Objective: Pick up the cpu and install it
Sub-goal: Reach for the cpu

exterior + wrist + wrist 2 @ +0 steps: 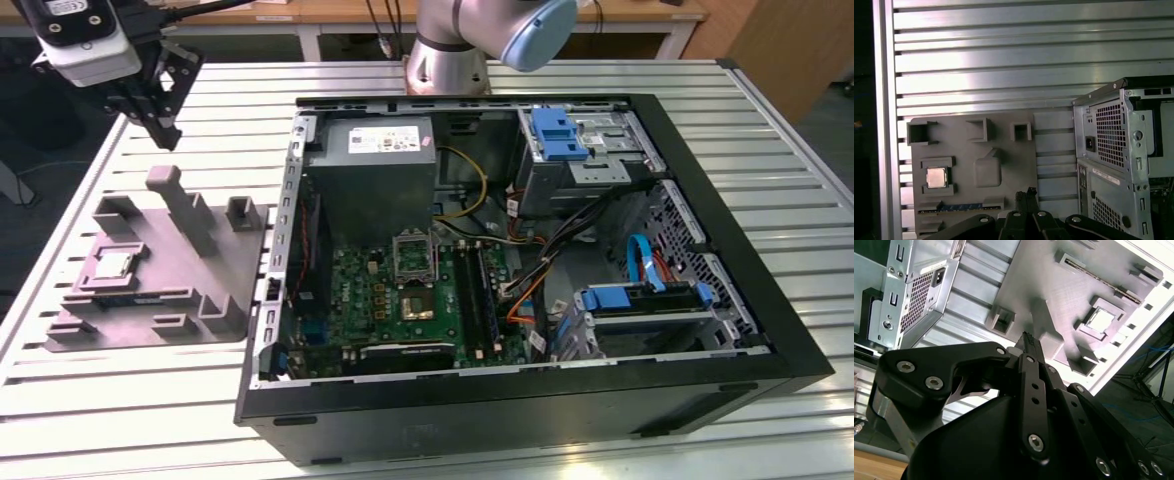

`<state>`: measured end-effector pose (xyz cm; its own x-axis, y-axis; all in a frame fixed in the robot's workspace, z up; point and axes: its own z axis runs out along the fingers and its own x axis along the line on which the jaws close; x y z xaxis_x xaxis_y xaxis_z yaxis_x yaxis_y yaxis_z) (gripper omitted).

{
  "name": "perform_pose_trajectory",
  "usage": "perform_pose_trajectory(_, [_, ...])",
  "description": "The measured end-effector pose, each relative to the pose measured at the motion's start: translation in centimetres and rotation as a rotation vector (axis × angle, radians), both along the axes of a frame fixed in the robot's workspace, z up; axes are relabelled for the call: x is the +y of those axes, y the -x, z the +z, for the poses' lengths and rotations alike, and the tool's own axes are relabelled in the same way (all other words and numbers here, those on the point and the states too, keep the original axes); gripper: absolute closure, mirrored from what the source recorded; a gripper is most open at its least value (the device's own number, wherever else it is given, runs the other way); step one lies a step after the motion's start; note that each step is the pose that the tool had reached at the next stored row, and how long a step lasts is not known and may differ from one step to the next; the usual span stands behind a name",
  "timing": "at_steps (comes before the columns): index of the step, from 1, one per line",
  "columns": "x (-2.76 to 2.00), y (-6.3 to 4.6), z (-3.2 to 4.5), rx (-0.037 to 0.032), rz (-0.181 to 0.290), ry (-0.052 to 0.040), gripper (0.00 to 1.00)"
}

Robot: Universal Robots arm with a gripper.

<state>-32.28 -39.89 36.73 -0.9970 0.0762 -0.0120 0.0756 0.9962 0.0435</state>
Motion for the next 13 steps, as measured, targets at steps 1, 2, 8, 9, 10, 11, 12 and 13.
perform_pose_trajectory(1, [0.00, 0.03, 0.00, -0.0001, 0.000, -0.0001, 0.89])
perform_pose_trajectory(2, [0.00, 0.05, 0.00, -0.0001, 0.000, -0.0001, 0.89])
perform_pose_trajectory(8, [0.00, 0.22, 0.00, 0.0000, 0.000, 0.0000, 0.89])
perform_pose_trajectory(9, [0.00, 0.24, 0.00, 0.0000, 0.000, 0.0000, 0.89])
perform_pose_trajectory(10, [0.00, 0.25, 0.00, 0.0000, 0.000, 0.0000, 0.89])
perform_pose_trajectory(11, [0.00, 0.28, 0.00, 0.0000, 0.000, 0.0000, 0.89])
perform_pose_trajectory(12, [0.00, 0.30, -0.01, 0.0000, 0.000, 0.0000, 0.89])
perform_pose_trajectory(13, [0.00, 0.32, 0.00, 0.0000, 0.000, 0.0000, 0.89])
